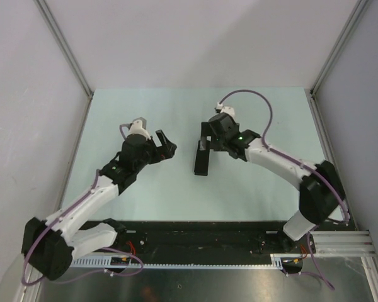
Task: Organize the sunglasses
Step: Reset both arms
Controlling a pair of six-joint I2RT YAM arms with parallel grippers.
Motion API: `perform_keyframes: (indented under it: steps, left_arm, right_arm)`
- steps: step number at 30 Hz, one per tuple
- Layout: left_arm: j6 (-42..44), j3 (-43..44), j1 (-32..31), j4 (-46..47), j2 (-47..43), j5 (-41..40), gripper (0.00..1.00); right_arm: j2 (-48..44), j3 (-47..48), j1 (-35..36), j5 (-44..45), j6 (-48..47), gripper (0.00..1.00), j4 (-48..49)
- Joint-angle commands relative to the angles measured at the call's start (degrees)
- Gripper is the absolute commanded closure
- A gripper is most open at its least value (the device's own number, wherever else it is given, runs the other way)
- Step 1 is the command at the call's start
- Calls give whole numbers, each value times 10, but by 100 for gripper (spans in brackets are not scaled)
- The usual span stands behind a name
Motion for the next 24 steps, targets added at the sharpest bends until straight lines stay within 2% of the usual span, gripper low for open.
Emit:
perform_keyframes:
  steps: [1,5,9,16,24]
  left_arm:
    - [55,25,0,-42,-68,5,0]
    - [88,57,0,-87,-108,32,0]
    - [128,94,0,-129,-133,24,0]
    - [179,137,0,-167,-191,-2,0]
    - [207,161,1,-183,-211,-55,0]
  right_arm:
    - [-100,22,-4,75,-10,0,-71]
    - [-221,-30,7,189,-3,0,-72]
    - [-351,-61,-10,239,12,0,-101]
    - [-474,-75,-28,299,26,0,-157]
    - [-532,-106,-29,326,22,0,-128]
